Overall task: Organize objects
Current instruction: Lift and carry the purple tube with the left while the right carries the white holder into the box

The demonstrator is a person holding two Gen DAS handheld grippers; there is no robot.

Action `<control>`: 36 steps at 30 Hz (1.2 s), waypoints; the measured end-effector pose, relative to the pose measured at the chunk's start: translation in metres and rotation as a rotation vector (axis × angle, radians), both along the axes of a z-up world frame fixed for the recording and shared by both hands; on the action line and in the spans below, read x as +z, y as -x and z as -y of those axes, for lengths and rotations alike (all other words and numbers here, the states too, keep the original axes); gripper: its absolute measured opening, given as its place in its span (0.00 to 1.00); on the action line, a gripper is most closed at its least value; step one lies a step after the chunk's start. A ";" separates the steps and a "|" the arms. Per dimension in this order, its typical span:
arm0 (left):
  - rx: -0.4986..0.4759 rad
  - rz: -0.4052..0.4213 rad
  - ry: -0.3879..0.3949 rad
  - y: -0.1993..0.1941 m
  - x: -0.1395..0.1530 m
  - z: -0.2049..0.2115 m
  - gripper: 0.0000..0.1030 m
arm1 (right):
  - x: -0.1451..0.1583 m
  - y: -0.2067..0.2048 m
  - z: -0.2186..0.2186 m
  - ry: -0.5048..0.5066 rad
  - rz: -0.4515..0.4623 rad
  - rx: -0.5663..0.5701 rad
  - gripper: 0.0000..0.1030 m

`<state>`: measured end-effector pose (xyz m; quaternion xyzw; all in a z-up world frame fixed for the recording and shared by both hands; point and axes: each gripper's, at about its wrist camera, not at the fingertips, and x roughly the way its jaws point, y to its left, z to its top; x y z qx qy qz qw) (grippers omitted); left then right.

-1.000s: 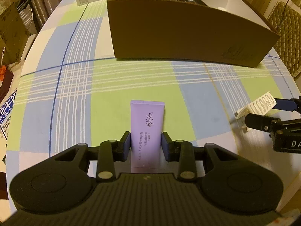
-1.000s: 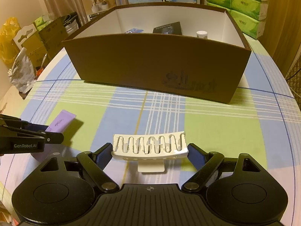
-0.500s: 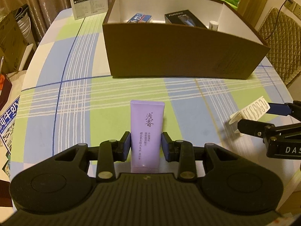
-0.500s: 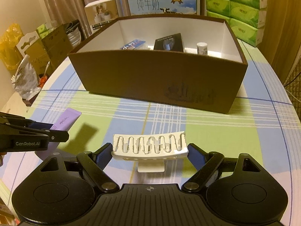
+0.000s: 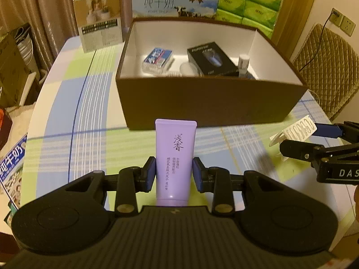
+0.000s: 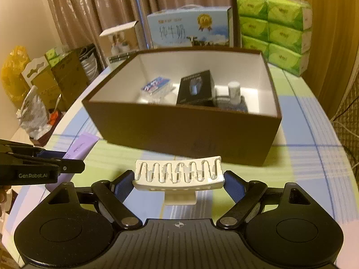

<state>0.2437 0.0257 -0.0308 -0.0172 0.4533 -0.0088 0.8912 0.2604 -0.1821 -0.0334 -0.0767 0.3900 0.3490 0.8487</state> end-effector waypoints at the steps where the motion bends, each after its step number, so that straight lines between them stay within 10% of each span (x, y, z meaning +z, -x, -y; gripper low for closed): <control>1: -0.002 0.005 0.000 -0.002 0.002 0.000 0.29 | 0.002 -0.002 0.000 -0.003 0.006 -0.002 0.80; 21: -0.012 0.133 -0.036 -0.081 0.048 0.005 0.29 | 0.052 -0.080 -0.012 -0.086 0.129 -0.026 0.80; 36: 0.010 0.092 -0.065 -0.146 0.031 0.000 0.29 | 0.012 -0.140 -0.028 0.042 0.101 -0.047 0.80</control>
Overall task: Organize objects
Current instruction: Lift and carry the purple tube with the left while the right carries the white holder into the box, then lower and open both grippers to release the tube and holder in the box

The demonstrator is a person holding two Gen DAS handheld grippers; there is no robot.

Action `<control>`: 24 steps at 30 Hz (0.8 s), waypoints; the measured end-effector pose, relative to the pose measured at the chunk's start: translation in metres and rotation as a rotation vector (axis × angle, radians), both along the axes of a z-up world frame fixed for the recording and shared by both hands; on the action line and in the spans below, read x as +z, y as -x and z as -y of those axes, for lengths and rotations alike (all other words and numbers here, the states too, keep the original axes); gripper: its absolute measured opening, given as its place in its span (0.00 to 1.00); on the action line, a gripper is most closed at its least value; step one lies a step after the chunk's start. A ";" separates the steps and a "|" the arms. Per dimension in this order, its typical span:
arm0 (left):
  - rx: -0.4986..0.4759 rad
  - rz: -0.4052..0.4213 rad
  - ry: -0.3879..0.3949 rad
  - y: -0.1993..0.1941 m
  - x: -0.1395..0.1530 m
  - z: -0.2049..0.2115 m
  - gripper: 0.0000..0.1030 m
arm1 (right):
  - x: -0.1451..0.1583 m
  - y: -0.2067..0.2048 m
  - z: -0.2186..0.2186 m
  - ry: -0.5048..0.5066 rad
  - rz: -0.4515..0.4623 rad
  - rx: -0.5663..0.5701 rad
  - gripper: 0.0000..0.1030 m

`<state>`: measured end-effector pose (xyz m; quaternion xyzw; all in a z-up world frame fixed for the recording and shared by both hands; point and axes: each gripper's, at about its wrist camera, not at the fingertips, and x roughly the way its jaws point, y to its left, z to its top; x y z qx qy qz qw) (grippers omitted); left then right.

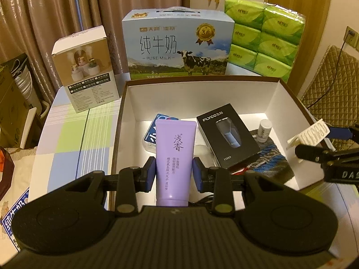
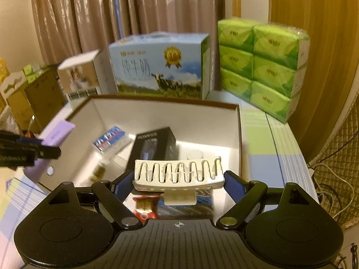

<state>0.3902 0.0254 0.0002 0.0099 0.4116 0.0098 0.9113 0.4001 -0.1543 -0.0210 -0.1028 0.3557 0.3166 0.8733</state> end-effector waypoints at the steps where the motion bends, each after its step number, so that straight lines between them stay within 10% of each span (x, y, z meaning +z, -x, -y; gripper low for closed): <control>1: 0.000 -0.004 -0.002 -0.003 -0.002 0.000 0.29 | -0.004 -0.003 -0.001 0.010 -0.006 0.000 0.80; 24: 0.001 -0.076 0.005 -0.041 -0.031 0.002 0.29 | -0.026 -0.042 -0.020 0.097 0.042 0.002 0.80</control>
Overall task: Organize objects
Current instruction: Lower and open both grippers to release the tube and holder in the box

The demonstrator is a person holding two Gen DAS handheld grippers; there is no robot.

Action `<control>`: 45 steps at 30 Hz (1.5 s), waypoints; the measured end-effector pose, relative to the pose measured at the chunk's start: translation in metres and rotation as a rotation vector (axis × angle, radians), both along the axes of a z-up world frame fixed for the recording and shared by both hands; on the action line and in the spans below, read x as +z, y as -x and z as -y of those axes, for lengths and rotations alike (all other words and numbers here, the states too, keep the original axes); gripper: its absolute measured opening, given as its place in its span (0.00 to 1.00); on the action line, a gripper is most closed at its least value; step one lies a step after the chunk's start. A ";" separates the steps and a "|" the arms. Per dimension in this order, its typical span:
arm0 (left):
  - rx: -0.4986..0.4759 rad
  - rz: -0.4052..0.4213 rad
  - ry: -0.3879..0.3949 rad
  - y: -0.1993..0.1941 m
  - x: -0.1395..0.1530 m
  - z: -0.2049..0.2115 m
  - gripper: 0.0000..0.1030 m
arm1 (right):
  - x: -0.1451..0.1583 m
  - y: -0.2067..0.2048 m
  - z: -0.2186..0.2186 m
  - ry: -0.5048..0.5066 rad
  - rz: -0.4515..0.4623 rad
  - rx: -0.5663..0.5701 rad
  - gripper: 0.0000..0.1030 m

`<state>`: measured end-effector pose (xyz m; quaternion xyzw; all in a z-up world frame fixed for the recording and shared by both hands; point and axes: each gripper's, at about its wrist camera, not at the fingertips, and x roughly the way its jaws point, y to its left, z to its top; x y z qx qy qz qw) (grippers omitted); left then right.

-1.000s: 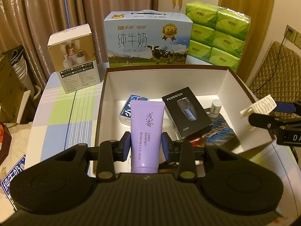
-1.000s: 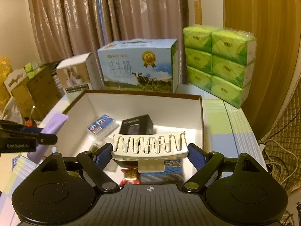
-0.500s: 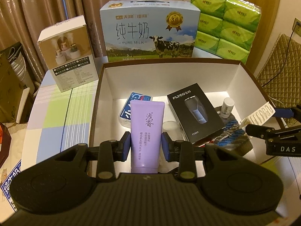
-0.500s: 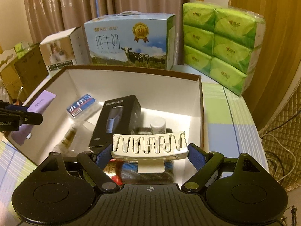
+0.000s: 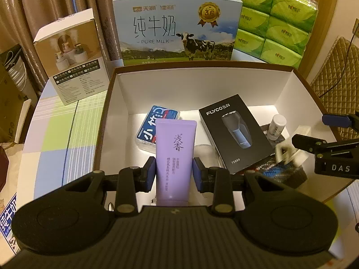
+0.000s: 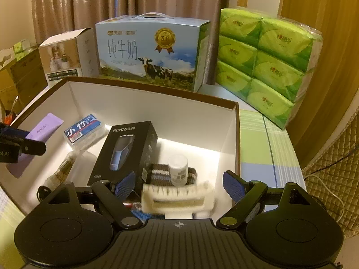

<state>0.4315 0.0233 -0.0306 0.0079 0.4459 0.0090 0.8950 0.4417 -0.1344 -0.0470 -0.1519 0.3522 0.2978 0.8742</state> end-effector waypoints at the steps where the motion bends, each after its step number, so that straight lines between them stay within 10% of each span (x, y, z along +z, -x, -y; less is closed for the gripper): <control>1: -0.002 -0.001 -0.001 -0.002 -0.001 0.001 0.29 | 0.000 -0.001 0.000 -0.004 -0.004 -0.001 0.80; 21: -0.035 -0.009 -0.024 -0.030 -0.016 0.008 0.29 | -0.001 -0.005 0.001 -0.030 -0.029 -0.011 0.80; 45: -0.007 -0.019 -0.025 -0.013 -0.010 0.000 0.53 | 0.010 0.016 0.012 -0.074 -0.054 -0.011 0.85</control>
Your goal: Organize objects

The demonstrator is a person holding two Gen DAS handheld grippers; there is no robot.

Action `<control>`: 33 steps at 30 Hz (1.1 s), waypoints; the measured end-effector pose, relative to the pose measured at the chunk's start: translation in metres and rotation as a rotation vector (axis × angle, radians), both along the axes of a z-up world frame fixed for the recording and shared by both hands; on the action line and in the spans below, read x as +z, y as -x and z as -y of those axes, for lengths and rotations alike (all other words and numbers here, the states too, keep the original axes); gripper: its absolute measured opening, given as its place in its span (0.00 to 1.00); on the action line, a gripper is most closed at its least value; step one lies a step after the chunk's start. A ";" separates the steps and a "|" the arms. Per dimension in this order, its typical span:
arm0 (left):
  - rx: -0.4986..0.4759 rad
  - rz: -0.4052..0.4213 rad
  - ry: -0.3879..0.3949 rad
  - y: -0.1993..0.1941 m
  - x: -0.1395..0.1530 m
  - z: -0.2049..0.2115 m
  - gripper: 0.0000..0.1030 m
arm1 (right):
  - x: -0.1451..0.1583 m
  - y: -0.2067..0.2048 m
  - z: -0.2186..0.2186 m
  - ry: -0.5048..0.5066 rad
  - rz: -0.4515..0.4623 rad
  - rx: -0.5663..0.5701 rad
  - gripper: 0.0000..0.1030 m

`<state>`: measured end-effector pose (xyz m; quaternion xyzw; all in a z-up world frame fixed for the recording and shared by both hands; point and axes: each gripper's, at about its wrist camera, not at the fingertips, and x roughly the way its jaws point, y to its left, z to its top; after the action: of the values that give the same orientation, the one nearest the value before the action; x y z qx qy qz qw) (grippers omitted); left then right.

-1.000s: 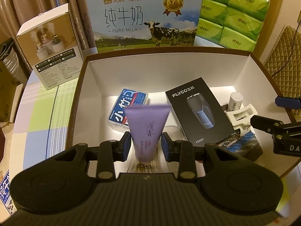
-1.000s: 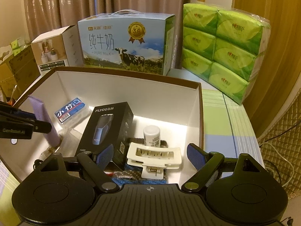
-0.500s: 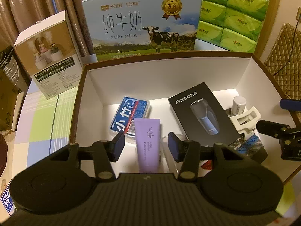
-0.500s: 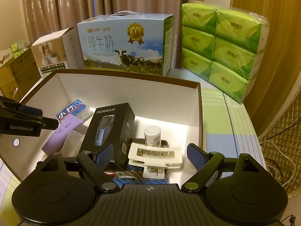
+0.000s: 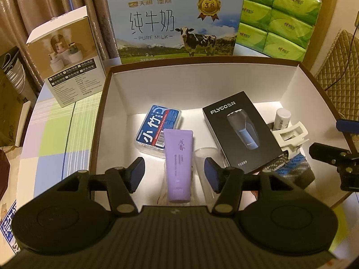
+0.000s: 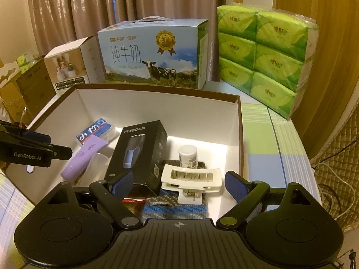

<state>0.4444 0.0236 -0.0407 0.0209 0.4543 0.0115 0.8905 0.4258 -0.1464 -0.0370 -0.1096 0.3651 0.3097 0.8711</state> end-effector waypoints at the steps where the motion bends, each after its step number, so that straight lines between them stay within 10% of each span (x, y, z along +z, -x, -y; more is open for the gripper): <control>1: 0.002 0.001 -0.001 0.002 0.001 0.000 0.53 | 0.001 0.002 0.001 -0.004 -0.002 0.000 0.86; 33: 0.114 0.129 0.027 0.153 0.070 0.027 0.97 | 0.049 0.108 0.069 -0.131 -0.042 0.015 0.98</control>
<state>0.2915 -0.0034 0.0294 -0.0177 0.3965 0.0574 0.9160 0.3173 -0.2156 0.0116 -0.0485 0.3615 0.3418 0.8661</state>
